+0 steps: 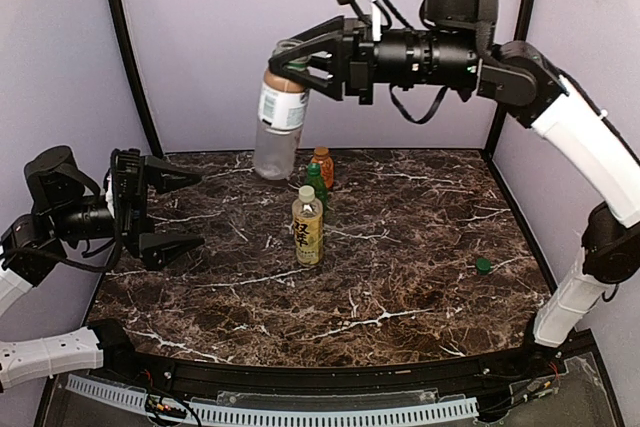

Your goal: Unscrew the bottle caps

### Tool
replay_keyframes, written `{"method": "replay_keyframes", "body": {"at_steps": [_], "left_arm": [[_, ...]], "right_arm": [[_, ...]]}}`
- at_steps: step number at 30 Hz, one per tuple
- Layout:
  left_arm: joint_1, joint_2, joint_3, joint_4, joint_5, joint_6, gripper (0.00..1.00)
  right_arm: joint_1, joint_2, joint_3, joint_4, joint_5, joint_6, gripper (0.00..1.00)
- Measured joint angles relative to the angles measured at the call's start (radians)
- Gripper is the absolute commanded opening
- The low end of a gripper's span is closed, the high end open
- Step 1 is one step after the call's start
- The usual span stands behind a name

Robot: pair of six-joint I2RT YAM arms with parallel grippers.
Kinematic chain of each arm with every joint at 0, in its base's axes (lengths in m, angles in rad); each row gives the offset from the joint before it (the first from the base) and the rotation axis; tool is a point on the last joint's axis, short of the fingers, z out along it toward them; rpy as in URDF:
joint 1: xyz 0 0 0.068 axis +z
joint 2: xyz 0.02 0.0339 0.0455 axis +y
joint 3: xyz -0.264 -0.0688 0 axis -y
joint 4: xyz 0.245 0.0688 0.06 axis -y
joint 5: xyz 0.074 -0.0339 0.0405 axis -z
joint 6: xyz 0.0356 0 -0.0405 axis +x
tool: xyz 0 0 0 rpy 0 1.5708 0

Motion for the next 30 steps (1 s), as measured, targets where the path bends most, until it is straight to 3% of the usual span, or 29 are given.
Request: {"method": "replay_keyframes", "body": {"at_steps": [5, 11, 15, 21, 25, 30], "left_arm": [[0.017, -0.024, -0.031, -0.014, -0.018, 0.004, 0.99], [0.066, -0.043, -0.042, -0.017, -0.057, -0.002, 0.99], [0.141, -0.080, -0.076, -0.010, -0.121, -0.025, 0.99], [0.330, -0.146, -0.177, 0.041, -0.292, -0.117, 0.99], [0.457, -0.172, -0.249, 0.067, -0.422, -0.181, 0.99], [0.543, -0.186, -0.291, 0.077, -0.448, -0.230, 0.99]], "right_arm": [[-0.188, -0.179, -0.081, -0.140, 0.209, 0.006, 0.00], [-0.481, -0.307, -0.301, -0.117, 0.490, -0.007, 0.00], [-0.693, -0.338, -0.618, 0.082, 0.557, 0.003, 0.00], [-0.907, -0.340, -1.107, 0.433, 0.571, 0.092, 0.00], [-0.970, -0.335, -1.276, 0.642, 0.555, 0.123, 0.00], [-0.990, -0.315, -1.419, 0.914, 0.499, 0.108, 0.00]]}}
